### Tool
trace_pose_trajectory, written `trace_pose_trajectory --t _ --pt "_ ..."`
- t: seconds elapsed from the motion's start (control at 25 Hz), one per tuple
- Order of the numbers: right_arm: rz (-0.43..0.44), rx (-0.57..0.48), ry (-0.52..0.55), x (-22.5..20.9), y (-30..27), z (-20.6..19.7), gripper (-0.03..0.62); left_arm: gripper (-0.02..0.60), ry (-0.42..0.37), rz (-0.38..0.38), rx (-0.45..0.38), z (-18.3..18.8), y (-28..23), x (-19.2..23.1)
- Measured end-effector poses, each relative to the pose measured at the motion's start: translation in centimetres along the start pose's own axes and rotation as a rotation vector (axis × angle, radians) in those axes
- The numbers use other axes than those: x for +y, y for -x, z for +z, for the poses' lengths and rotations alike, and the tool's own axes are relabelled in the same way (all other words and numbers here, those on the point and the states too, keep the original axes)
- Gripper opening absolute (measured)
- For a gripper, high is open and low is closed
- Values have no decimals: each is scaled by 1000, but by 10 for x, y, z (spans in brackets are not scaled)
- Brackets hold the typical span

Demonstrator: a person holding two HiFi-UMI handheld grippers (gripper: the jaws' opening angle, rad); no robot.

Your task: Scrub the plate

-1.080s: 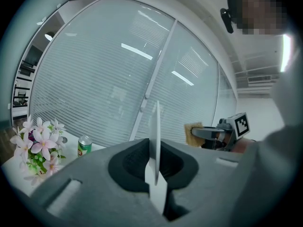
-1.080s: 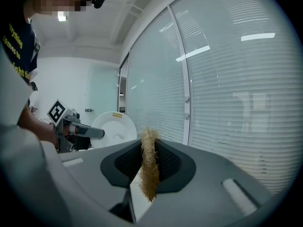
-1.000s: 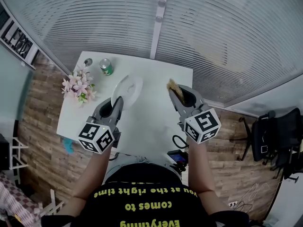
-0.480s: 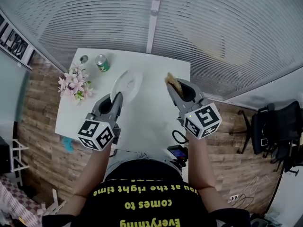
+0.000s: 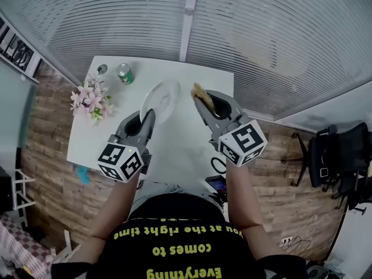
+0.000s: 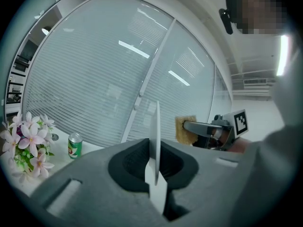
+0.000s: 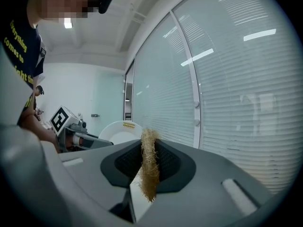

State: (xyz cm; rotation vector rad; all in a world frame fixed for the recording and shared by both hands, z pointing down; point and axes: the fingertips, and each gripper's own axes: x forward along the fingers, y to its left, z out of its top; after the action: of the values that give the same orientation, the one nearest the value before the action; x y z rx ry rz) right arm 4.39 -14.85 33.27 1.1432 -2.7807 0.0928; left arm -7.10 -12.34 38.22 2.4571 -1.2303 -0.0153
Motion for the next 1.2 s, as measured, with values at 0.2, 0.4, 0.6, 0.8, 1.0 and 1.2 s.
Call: trace_pose_trajectory --t 0.2,0.4,0.6,0.8,1.0,1.2 --pt "53 -23 -7 13 -11 6 66 21 -4 -17 2 1 -5 -5" --pt "84 -42 1 26 -19 11 66 20 8 -33 3 -1 -9 -10" --pt "116 -69 17 39 -25 22 66 21 6 -46 5 -1 -13 -15" --pt "152 -102 42 57 -28 33 66 20 15 -59 6 -2 -14 -20" --pt "193 -129 63 74 -30 41 66 20 14 -70 5 -2 -17 -26" --pt "228 -155 80 88 -31 47 66 20 22 -75 2 0 -17 -27"
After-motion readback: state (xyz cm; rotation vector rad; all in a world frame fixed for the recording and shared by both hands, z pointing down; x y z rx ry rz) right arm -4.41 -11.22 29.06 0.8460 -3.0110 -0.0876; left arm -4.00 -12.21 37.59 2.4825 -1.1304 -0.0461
